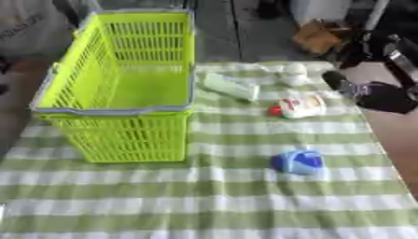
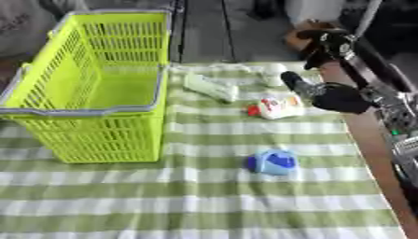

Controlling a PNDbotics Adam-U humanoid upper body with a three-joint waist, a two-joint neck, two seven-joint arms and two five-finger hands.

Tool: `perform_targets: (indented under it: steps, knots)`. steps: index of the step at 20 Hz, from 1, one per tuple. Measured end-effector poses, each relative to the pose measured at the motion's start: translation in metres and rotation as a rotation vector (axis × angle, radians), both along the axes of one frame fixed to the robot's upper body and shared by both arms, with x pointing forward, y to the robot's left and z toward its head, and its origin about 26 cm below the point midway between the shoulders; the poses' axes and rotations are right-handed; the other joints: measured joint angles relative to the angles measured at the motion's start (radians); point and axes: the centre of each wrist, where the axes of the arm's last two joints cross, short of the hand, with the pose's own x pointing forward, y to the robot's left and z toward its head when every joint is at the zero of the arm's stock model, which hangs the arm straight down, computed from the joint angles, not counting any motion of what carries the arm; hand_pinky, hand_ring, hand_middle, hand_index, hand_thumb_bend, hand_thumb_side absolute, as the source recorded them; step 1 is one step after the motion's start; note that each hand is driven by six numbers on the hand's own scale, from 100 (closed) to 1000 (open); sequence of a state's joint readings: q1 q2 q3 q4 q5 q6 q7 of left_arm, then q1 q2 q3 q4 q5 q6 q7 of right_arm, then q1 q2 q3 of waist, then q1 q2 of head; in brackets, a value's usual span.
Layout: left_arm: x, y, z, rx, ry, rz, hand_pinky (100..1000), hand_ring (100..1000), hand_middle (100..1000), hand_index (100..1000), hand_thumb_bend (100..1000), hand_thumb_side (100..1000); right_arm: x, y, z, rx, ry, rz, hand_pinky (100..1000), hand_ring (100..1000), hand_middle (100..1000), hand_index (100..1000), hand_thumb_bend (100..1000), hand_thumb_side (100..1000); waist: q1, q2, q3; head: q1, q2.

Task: Pick up objects on the table and place them in the box.

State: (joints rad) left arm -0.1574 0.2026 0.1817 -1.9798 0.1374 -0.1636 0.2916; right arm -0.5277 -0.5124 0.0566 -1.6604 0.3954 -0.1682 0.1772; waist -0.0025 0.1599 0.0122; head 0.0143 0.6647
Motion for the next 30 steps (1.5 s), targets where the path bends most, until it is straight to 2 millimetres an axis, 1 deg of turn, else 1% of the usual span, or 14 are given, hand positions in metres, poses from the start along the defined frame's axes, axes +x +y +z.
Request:
perform_targets:
  steps: [23,25,26,28,29,30]
  knots:
    - [0.0001,-0.0001,0.0001,0.003,0.005,-0.001,690,759,782,783,306,888,0.0000,0.0000,-0.0001,-0.003,0.002,0.002,623,584,617,904,477,557,0.003,-0.002,-0.004,0.000,0.000]
    - [0.0001,-0.0002,0.0001,0.004,0.006,-0.003,690,759,782,783,306,888,0.0003,0.0000,-0.0007,-0.011,0.013,0.006,622,580,618,904,477,556,0.003,-0.002,-0.004,0.000,0.000]
    - [0.0001,-0.0002,0.0001,0.005,0.006,-0.004,689,757,781,783,307,888,0.0004,0.0003,-0.0011,-0.017,0.020,0.010,631,558,636,884,476,542,0.003,-0.002,-0.004,0.000,0.000]
    - [0.0001,-0.0002,0.0001,0.006,0.007,-0.005,689,757,781,783,307,890,0.0022,0.0019,-0.0036,-0.079,0.060,0.024,656,586,658,873,482,529,0.001,-0.002,-0.001,0.000,0.000]
    - [0.0001,-0.0002,0.0001,0.007,0.007,-0.006,690,757,781,783,306,891,0.0043,0.0032,-0.0044,-0.129,0.087,0.033,678,615,672,865,483,521,-0.001,-0.002,0.001,0.000,0.000]
    - [0.0001,-0.0002,0.0001,0.008,0.008,-0.007,690,757,781,783,306,891,0.0071,0.0039,-0.0052,-0.188,0.117,0.037,687,626,675,860,486,519,-0.002,-0.002,0.001,0.000,0.000]
